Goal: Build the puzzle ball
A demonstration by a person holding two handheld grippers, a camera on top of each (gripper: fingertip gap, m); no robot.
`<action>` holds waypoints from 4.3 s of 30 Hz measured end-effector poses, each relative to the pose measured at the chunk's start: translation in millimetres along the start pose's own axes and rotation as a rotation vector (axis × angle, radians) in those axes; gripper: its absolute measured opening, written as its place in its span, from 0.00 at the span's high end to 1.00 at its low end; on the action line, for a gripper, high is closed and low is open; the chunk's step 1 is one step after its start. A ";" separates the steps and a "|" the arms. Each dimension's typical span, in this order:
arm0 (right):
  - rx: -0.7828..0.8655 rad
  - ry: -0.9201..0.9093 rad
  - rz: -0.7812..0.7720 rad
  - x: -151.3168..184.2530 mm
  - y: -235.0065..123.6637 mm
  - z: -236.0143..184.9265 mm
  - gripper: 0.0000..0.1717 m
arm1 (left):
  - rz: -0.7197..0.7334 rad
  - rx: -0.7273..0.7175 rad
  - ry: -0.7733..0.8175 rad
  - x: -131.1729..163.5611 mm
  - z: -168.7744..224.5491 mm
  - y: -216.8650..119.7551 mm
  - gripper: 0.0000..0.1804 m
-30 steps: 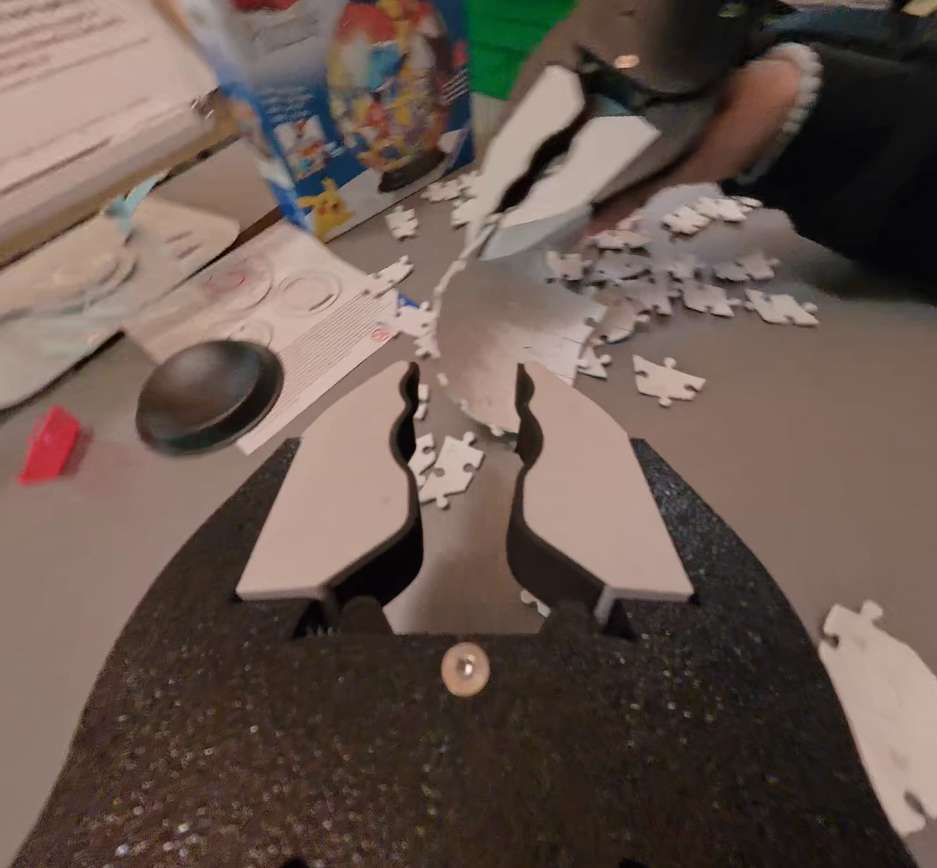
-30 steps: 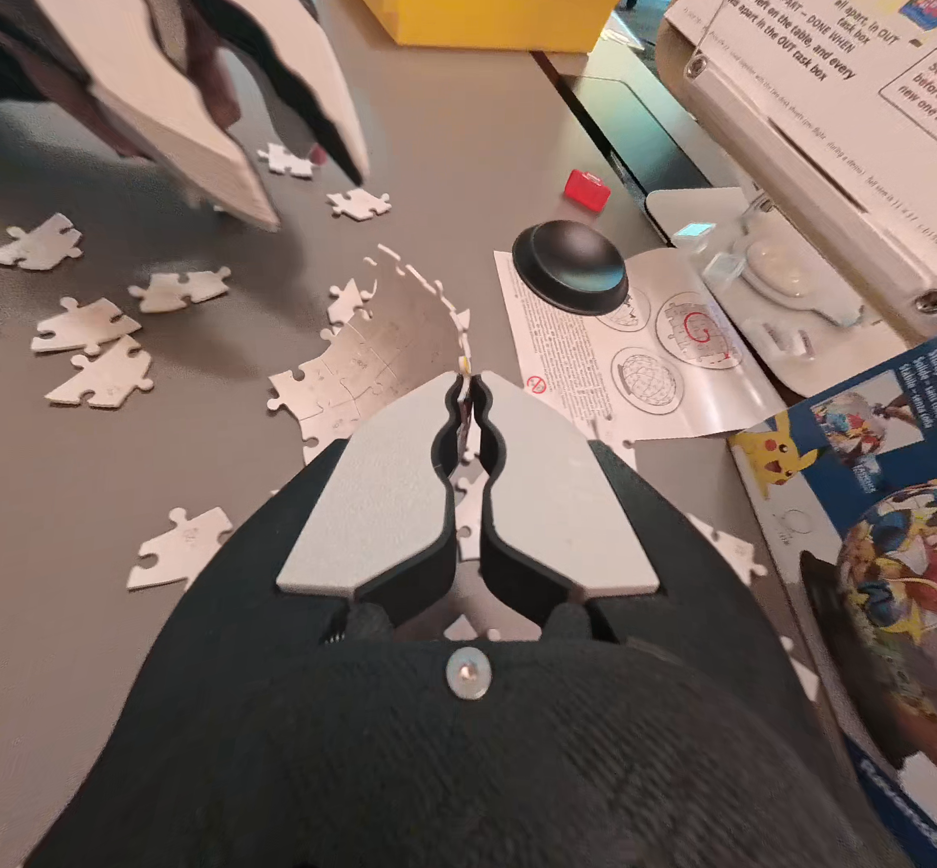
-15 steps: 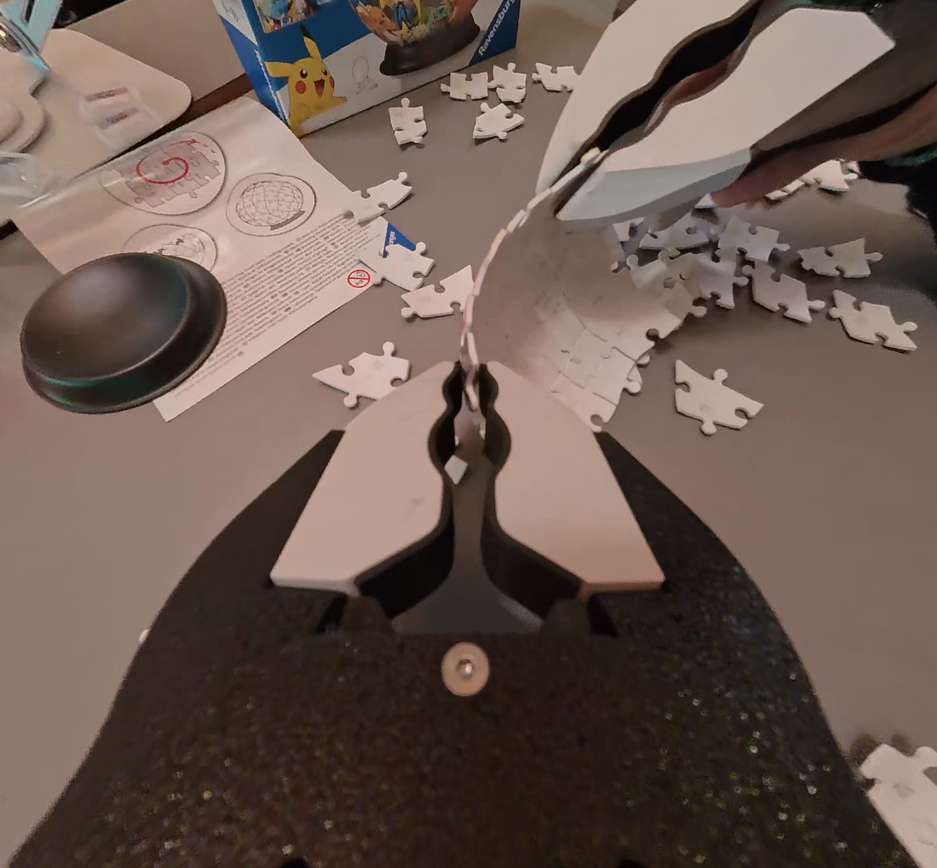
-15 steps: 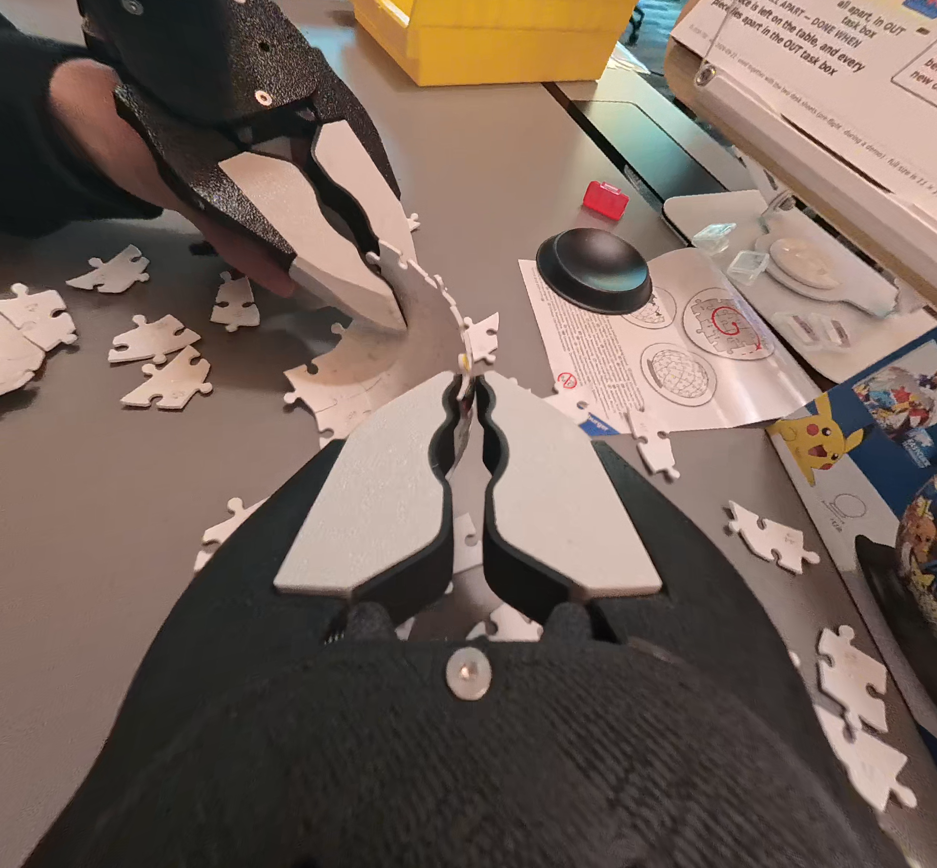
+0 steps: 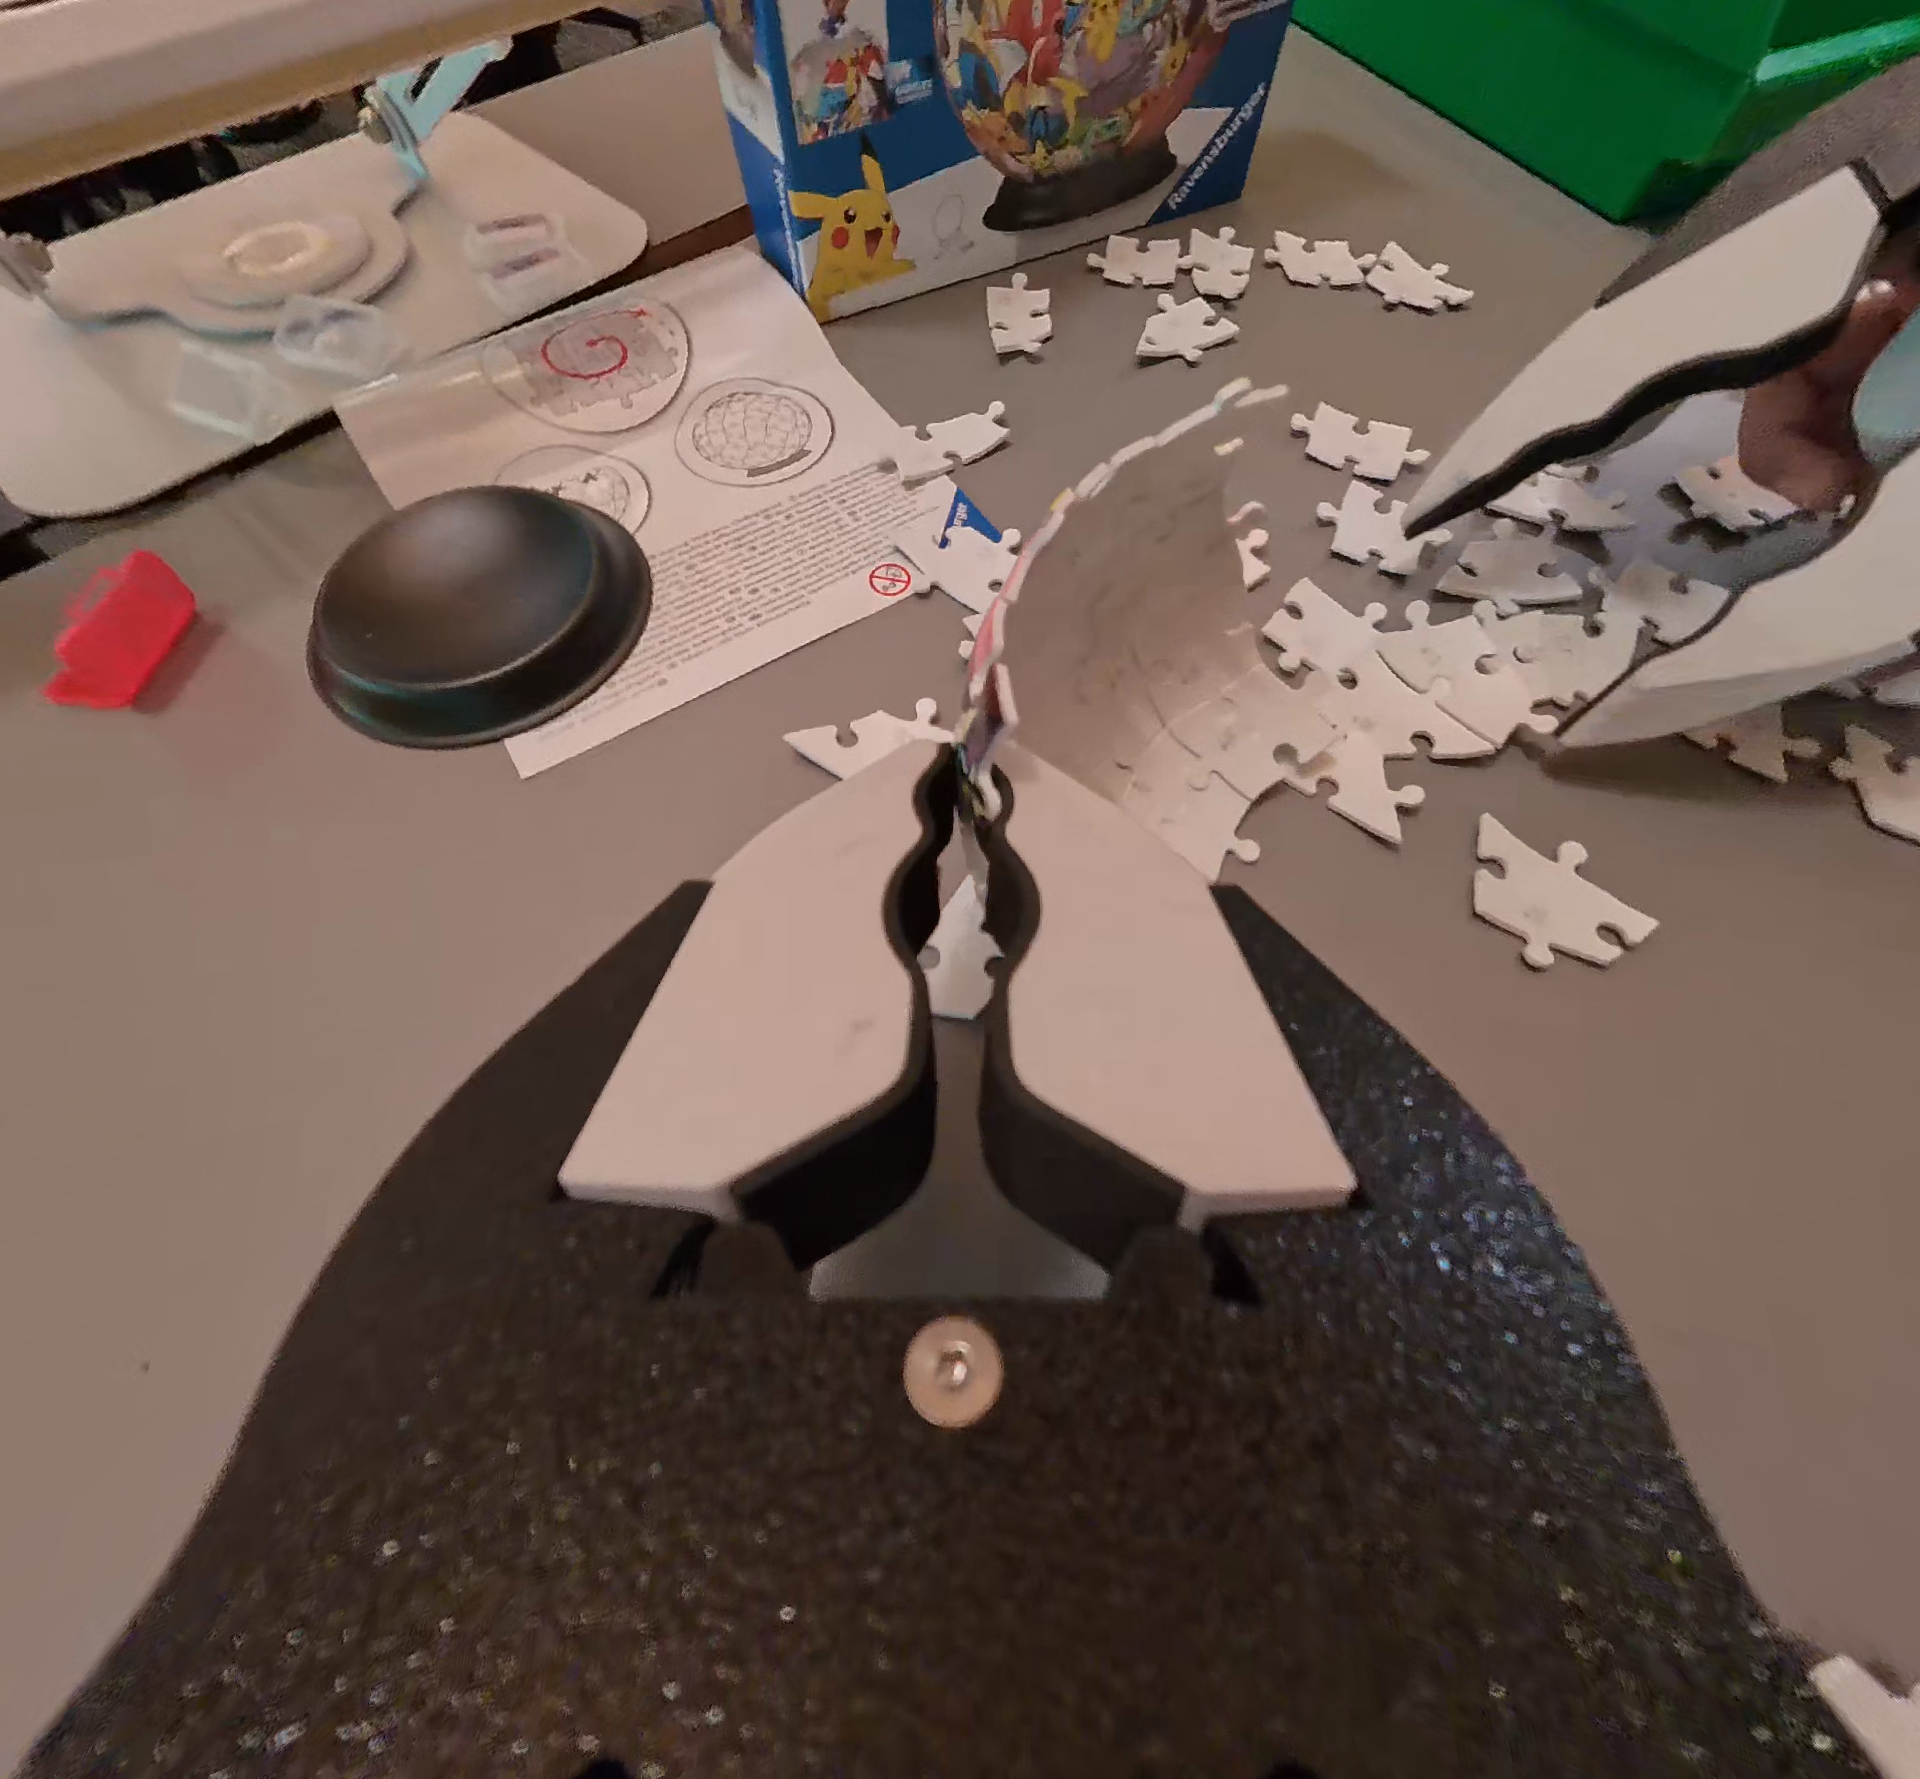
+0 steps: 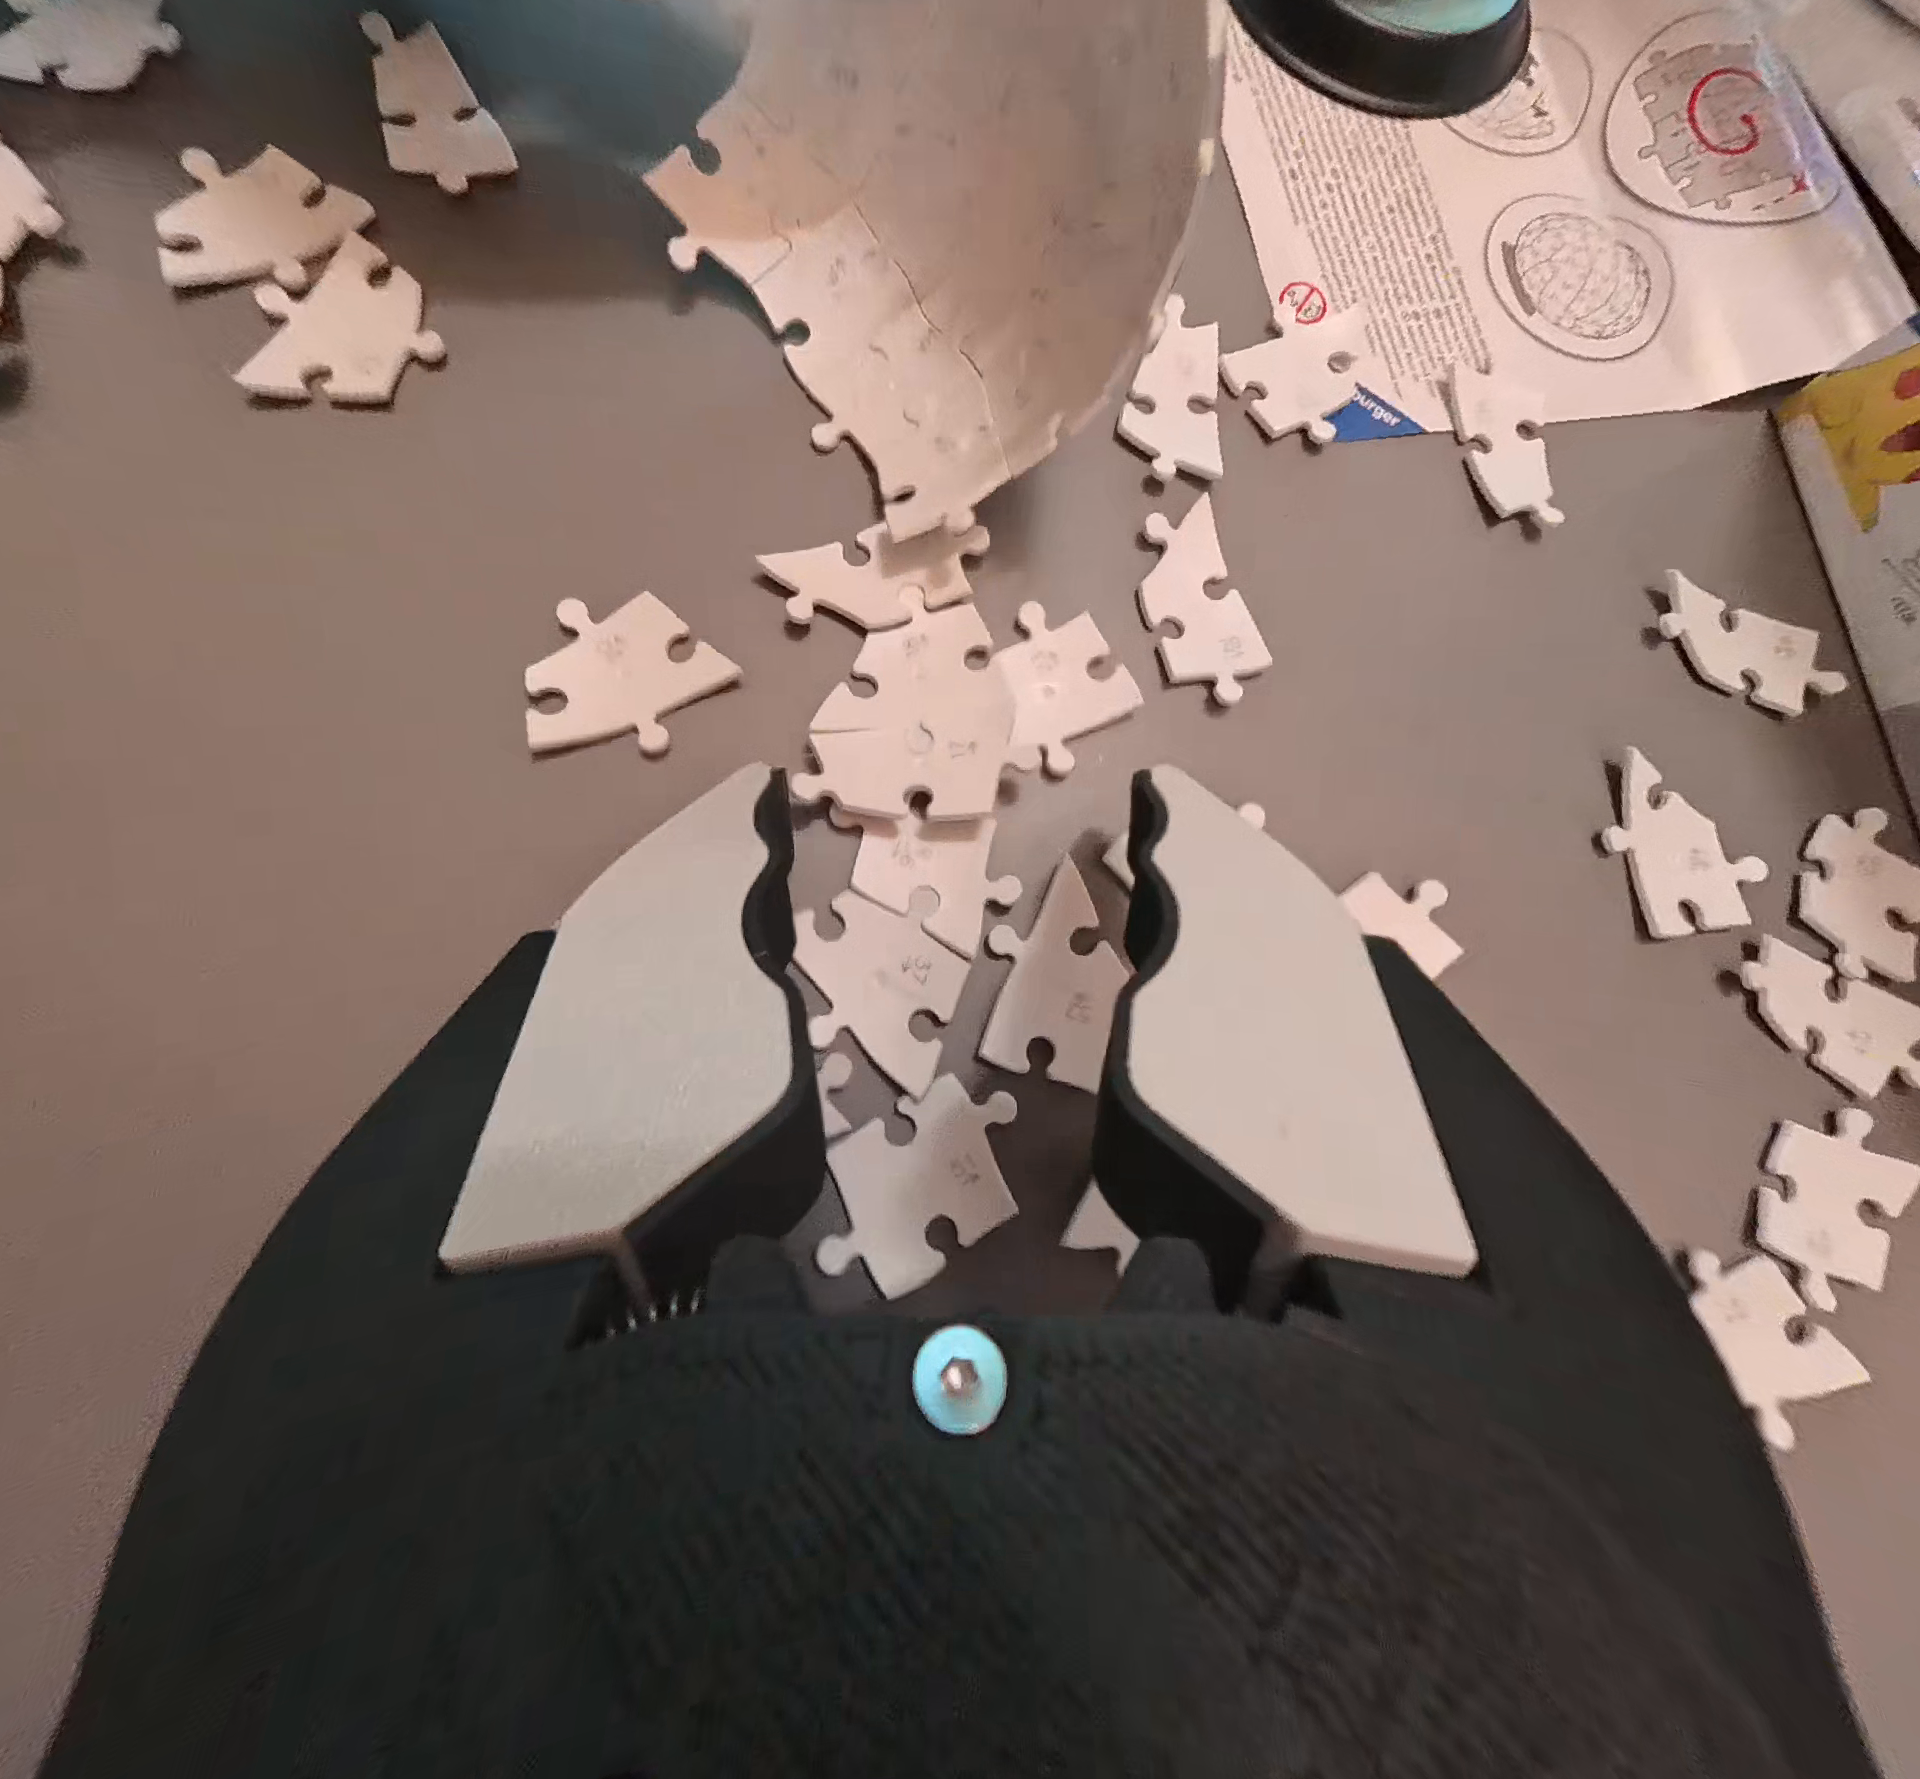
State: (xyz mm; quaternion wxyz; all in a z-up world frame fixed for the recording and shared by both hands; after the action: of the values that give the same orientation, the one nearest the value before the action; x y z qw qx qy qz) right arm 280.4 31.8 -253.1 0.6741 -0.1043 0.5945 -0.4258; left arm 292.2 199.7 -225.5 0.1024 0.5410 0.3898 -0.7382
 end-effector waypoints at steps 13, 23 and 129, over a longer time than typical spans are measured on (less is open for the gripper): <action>-0.033 -0.105 0.005 -2.7 6.2 -17.6 0.72 | 0.059 -0.042 -0.078 -4.6 -5.6 -7.7 0.99; -0.095 -0.239 0.234 -39.3 -6.4 -54.5 0.72 | 0.071 -0.013 -0.065 -11.1 1.8 -8.0 0.99; 0.345 -0.591 -0.031 -26.0 24.0 -40.9 0.97 | -0.032 -0.181 0.103 -12.8 29.1 6.1 0.99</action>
State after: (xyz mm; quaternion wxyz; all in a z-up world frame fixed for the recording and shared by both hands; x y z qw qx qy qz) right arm 256.6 79.7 -261.2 0.8183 -0.1169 0.2912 -0.4816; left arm 279.8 172.1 -213.9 0.1189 0.5606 0.4681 -0.6727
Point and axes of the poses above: each gripper's, where its closed fingertips meet, y out along the fingers, x out of its underside, z = x × y across the jaws, the point moved 3 cm from there along -y, back along the fingers, and after that the axes turned 13 degrees about x, right-handed, at the moved point
